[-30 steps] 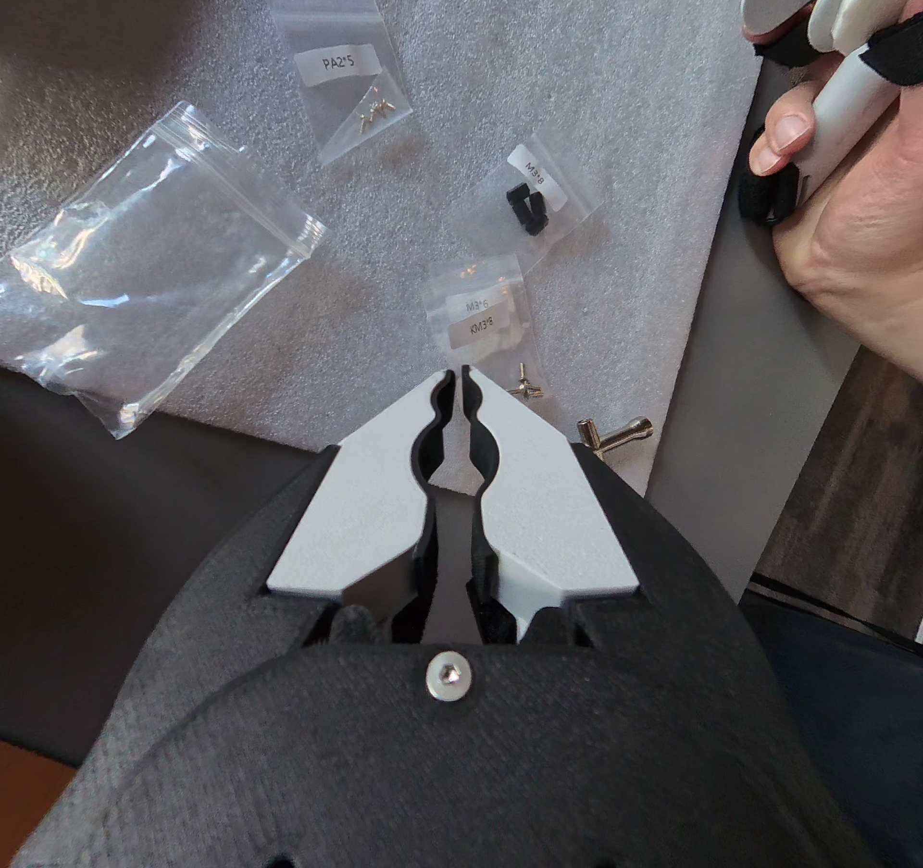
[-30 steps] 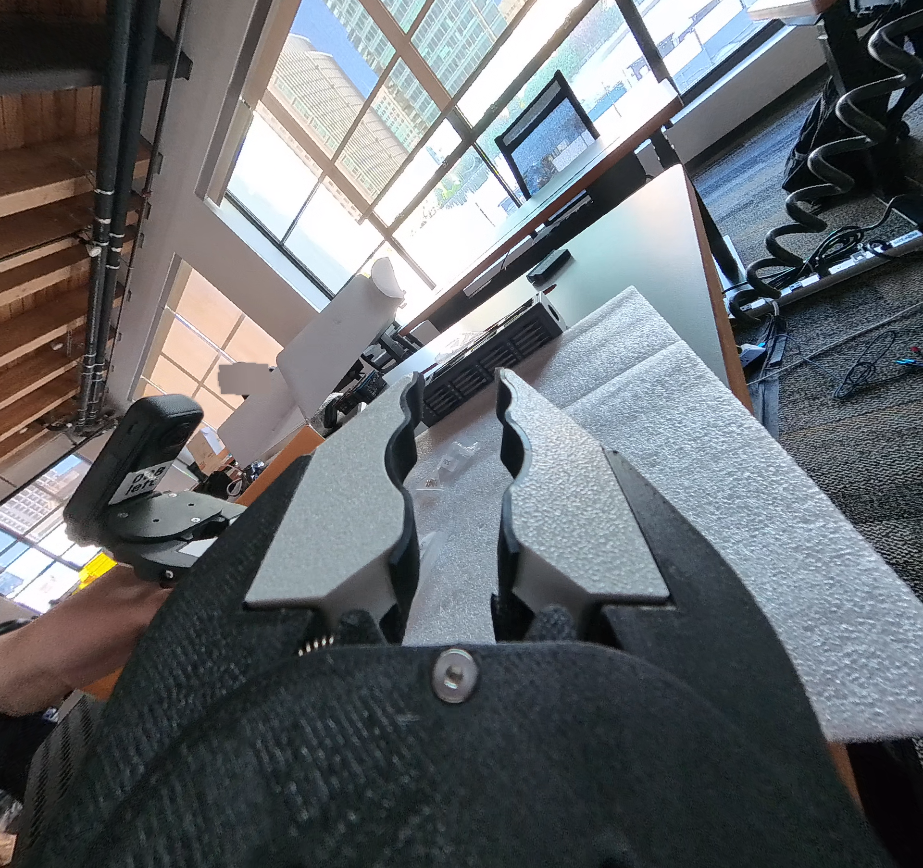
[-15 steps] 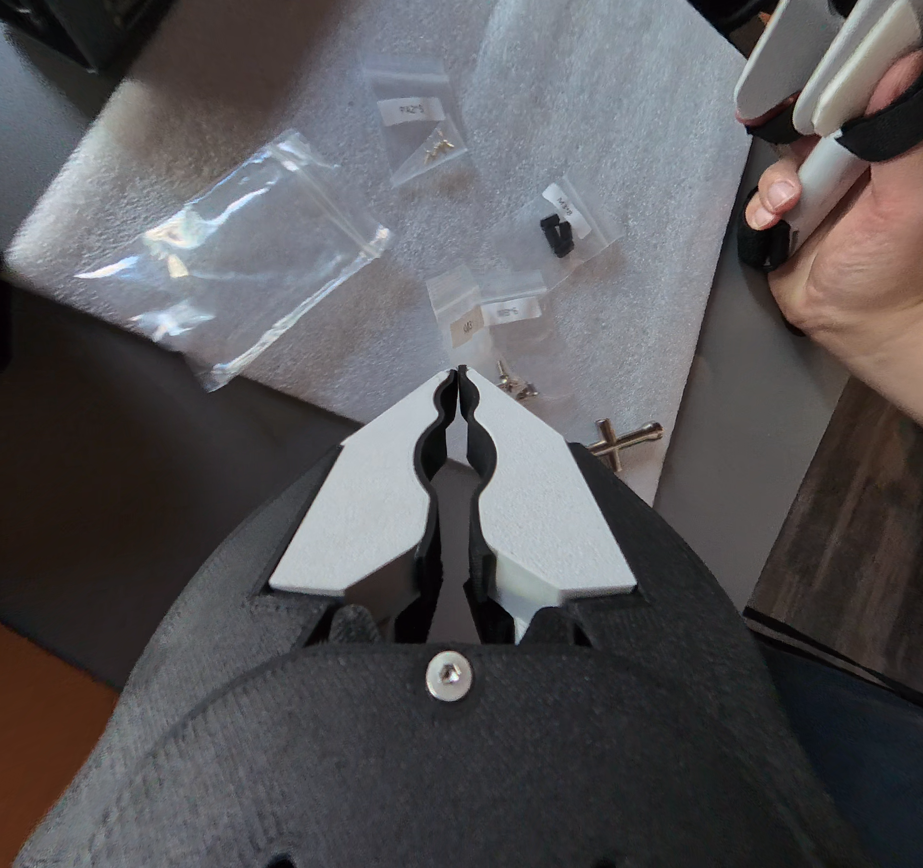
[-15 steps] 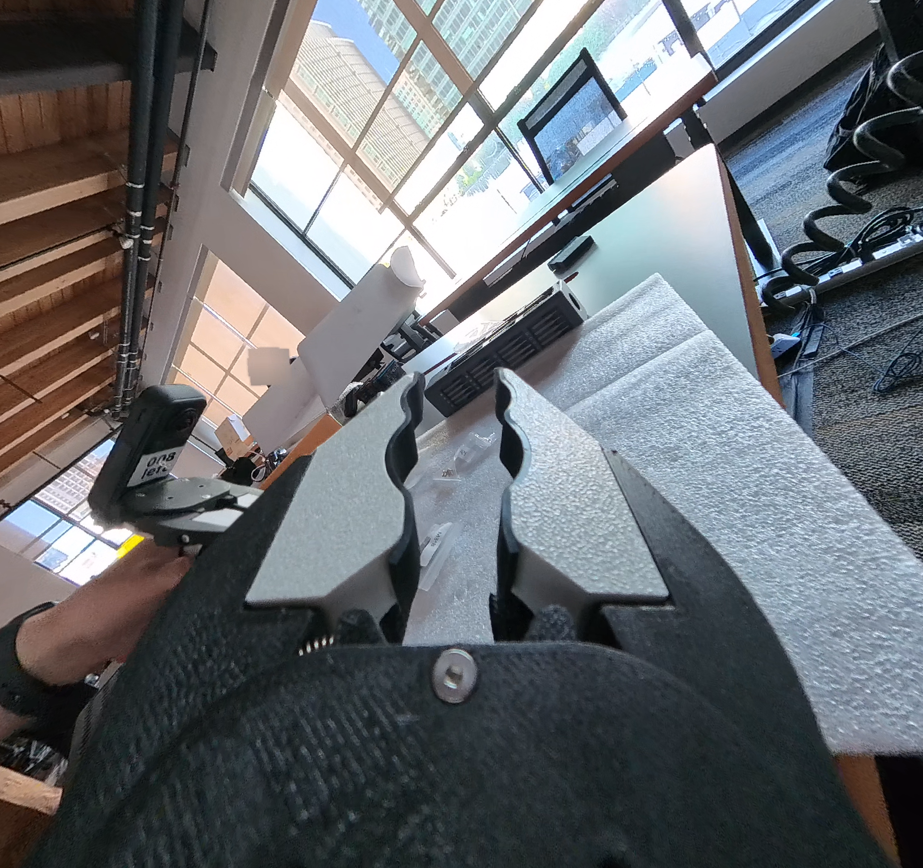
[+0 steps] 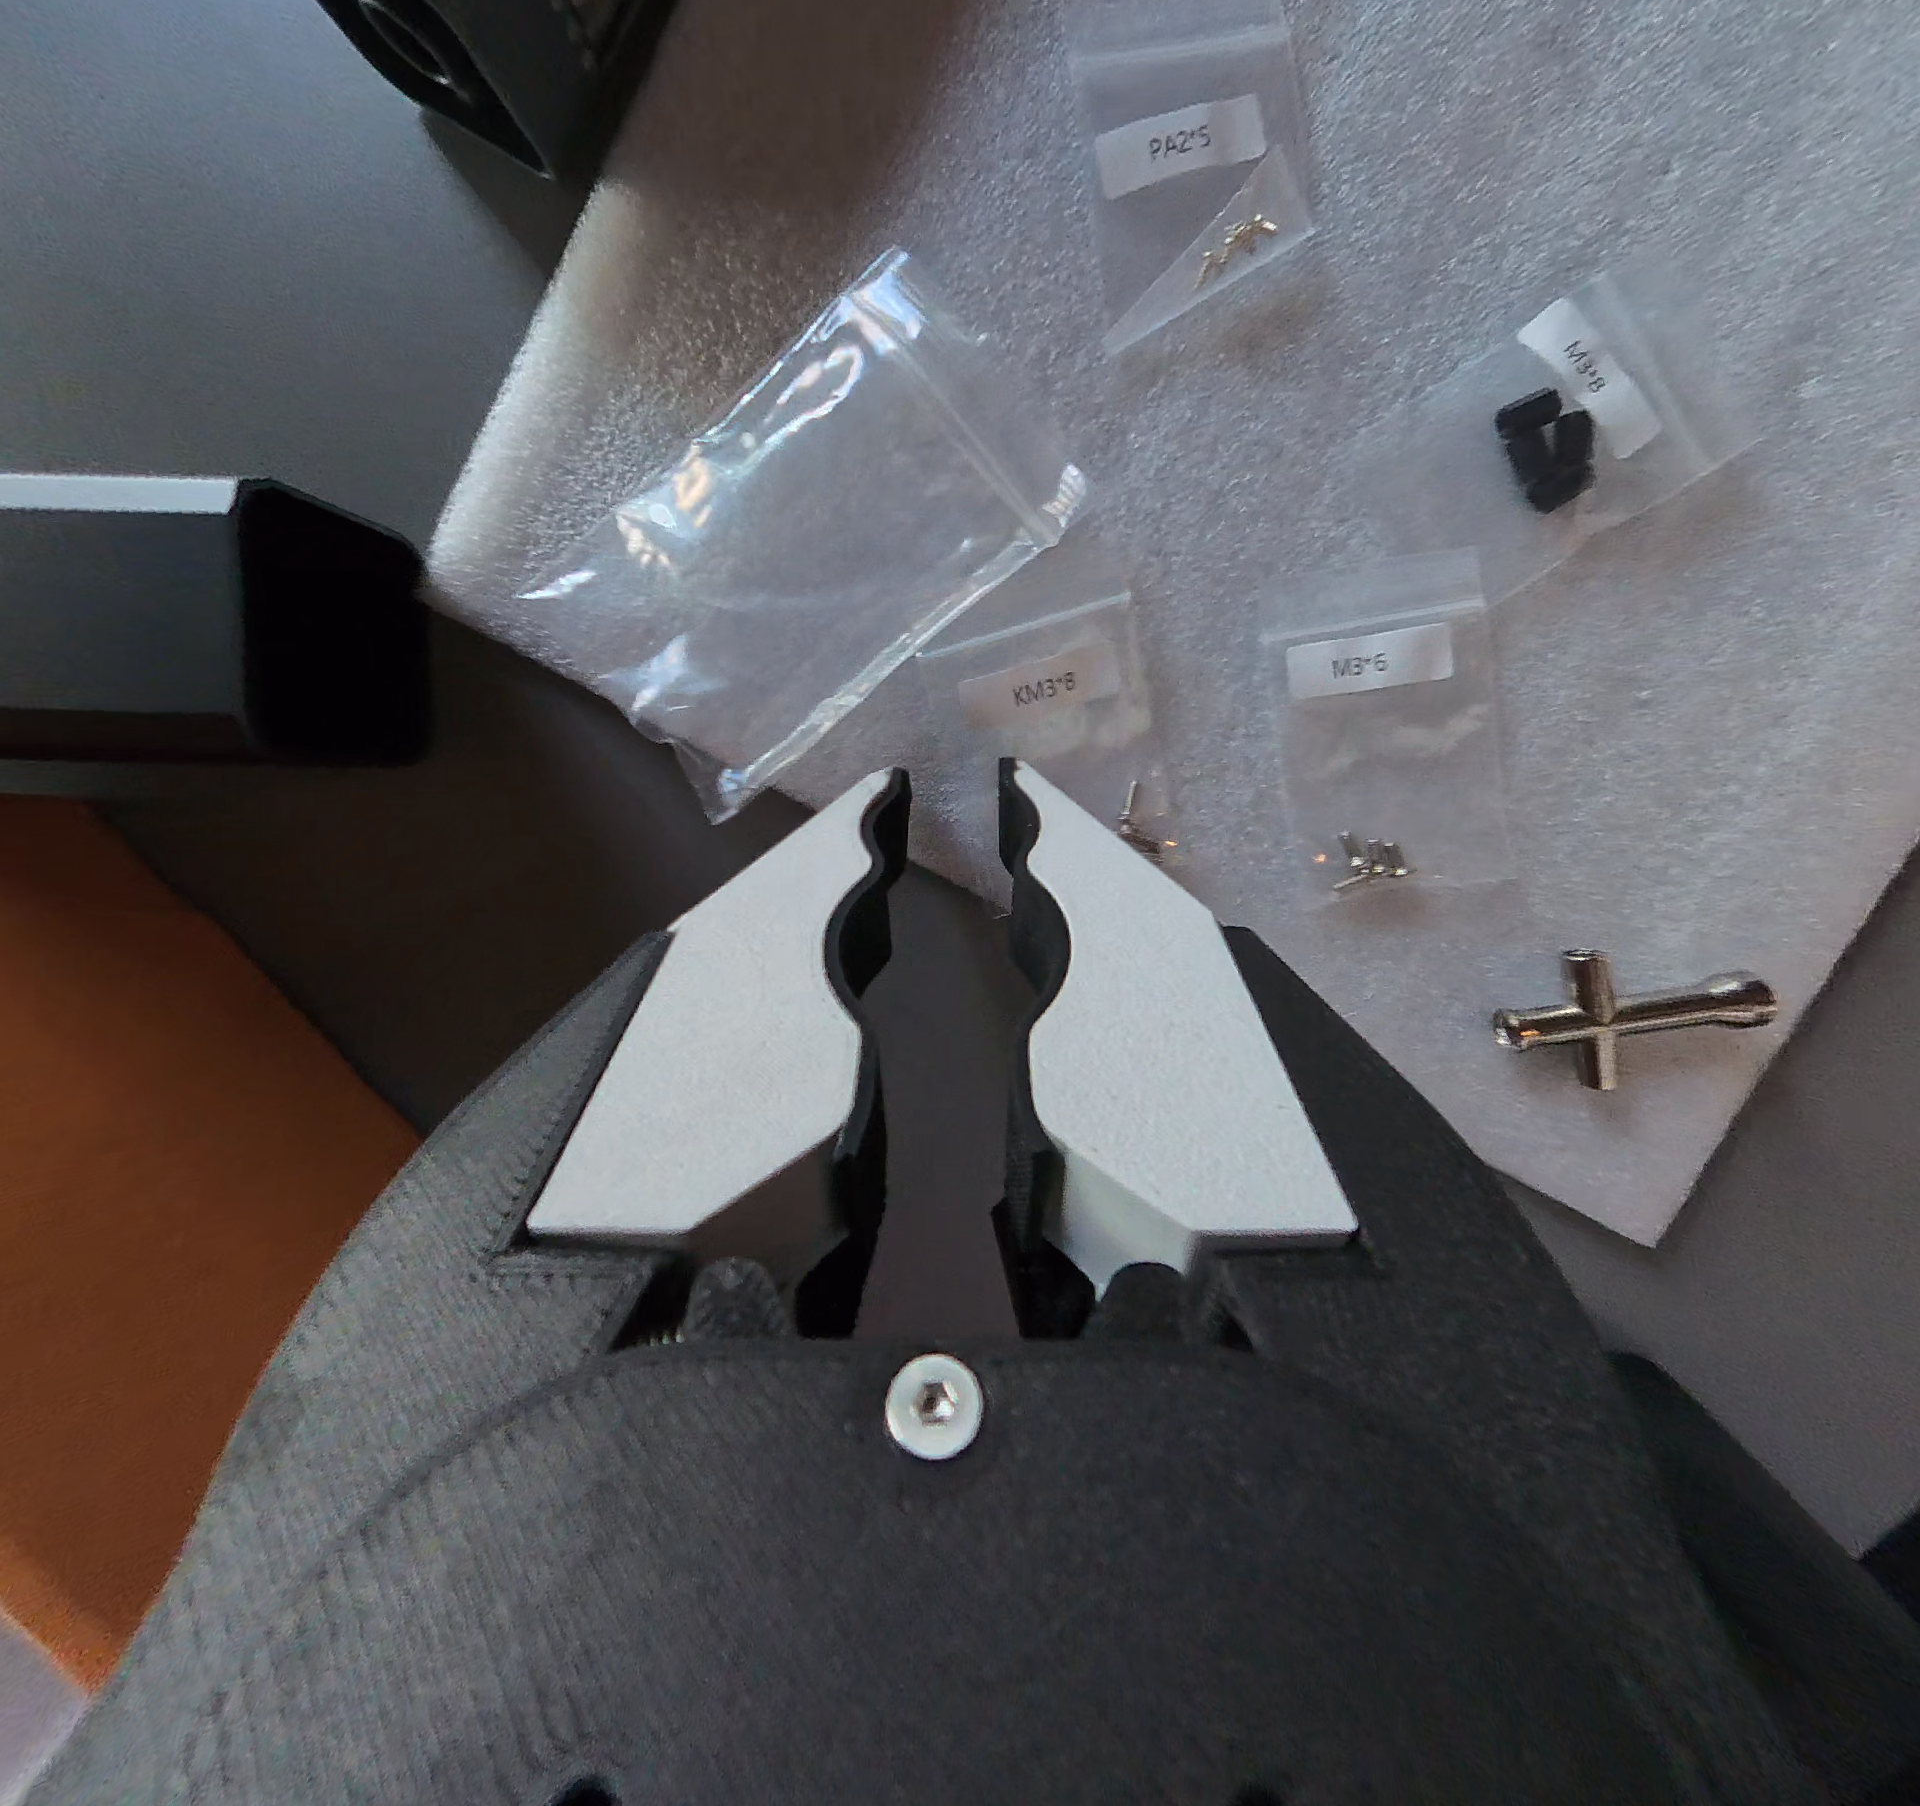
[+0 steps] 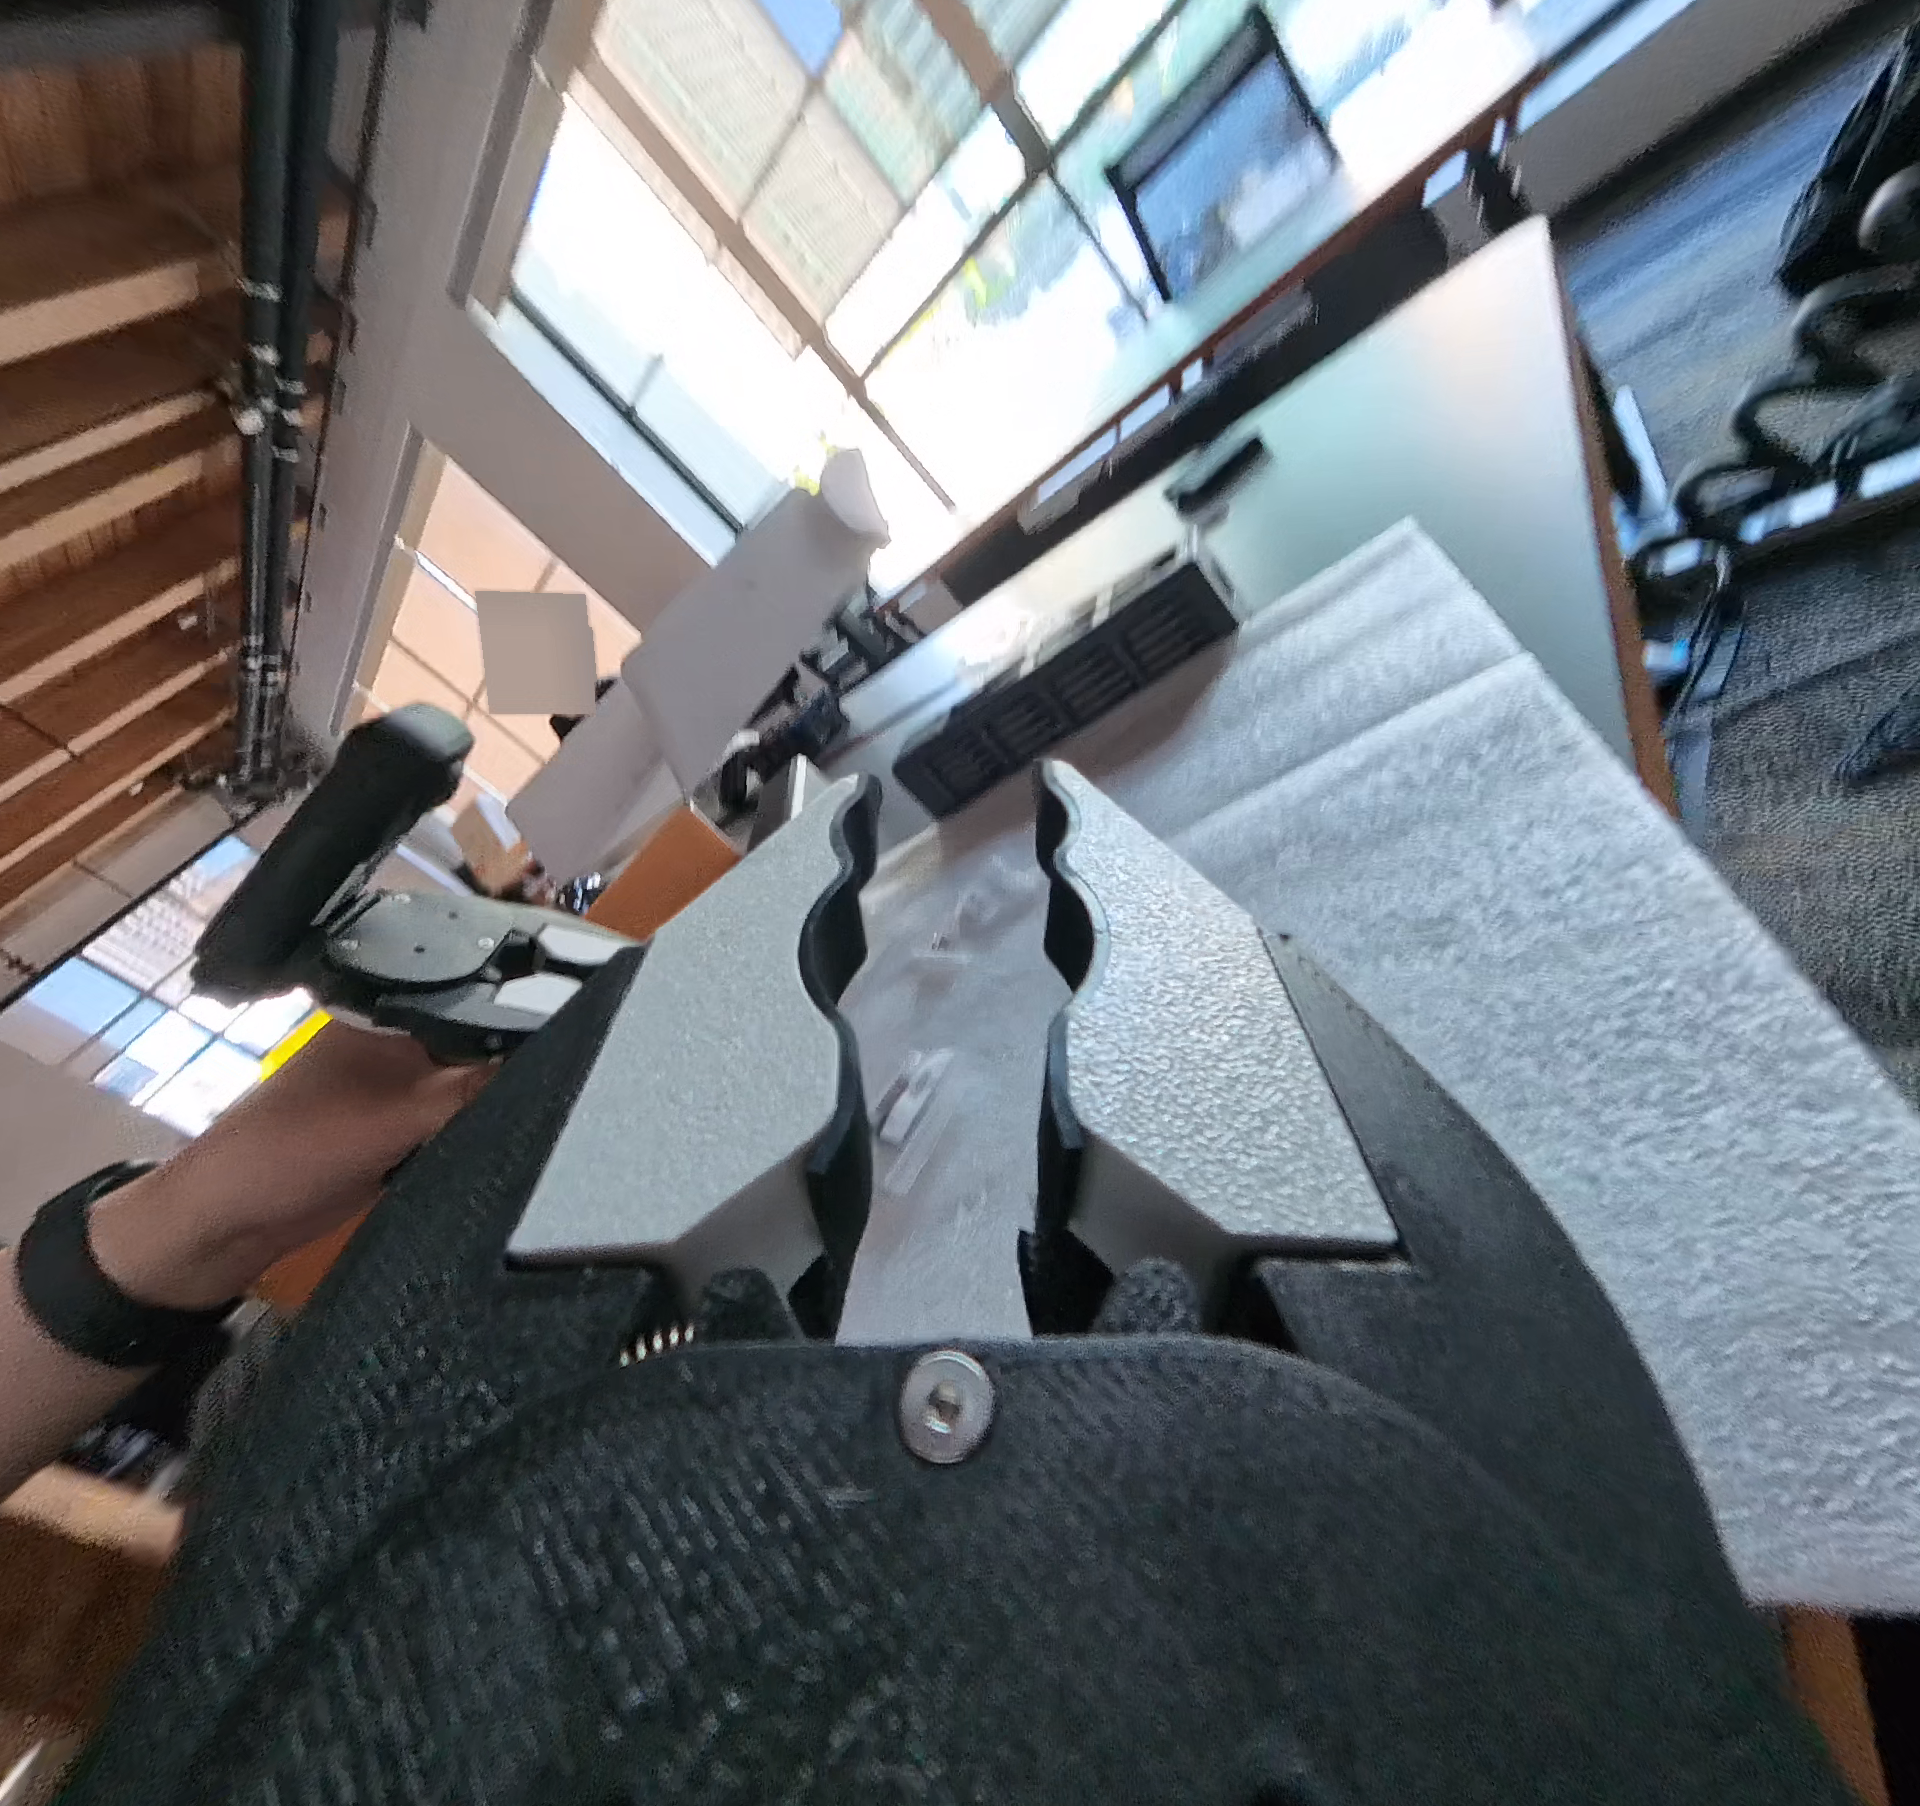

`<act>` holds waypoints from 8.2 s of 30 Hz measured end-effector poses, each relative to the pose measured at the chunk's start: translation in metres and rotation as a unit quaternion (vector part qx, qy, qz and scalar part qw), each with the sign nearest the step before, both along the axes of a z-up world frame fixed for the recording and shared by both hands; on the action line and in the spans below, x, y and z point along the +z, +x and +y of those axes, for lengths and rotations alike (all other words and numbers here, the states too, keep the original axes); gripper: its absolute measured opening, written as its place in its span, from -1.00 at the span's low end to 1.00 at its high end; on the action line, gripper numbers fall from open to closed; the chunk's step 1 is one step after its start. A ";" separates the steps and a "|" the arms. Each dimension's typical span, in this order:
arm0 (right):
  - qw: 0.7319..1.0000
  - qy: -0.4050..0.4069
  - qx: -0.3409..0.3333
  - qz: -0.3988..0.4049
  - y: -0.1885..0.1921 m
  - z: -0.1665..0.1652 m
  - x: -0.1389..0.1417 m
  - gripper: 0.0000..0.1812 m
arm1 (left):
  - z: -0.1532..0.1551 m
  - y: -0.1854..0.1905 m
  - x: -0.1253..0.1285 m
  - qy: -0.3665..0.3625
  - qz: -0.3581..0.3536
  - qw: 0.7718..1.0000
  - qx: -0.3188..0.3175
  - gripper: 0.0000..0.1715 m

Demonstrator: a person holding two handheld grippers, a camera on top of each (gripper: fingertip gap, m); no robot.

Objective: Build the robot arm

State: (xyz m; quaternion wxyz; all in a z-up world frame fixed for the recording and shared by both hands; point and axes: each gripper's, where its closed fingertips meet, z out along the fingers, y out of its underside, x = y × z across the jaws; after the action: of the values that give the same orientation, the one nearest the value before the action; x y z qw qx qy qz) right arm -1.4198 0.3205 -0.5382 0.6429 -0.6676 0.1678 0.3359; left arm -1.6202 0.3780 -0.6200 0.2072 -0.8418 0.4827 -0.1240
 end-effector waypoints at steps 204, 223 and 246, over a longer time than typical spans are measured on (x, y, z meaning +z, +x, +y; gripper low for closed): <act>0.808 -0.150 0.014 -0.570 -0.045 -0.006 -0.054 -0.76 | -0.055 -0.018 0.026 -0.021 -0.175 0.980 0.095 -0.67; 0.733 -0.122 0.516 -0.426 -0.200 0.050 -0.067 -0.77 | -0.077 -0.048 0.076 -0.056 -0.247 0.963 0.095 -0.76; 0.687 -0.162 0.551 -0.446 -0.209 0.047 -0.081 -0.62 | -0.112 -0.067 0.083 -0.083 -0.257 0.961 0.064 -0.83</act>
State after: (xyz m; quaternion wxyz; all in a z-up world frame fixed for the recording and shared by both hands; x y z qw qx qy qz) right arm -1.6285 0.3677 -0.6196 0.2234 -0.8046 -0.4848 0.2603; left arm -1.6867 0.2656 -0.5374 0.2609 -0.8248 0.3464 -0.3627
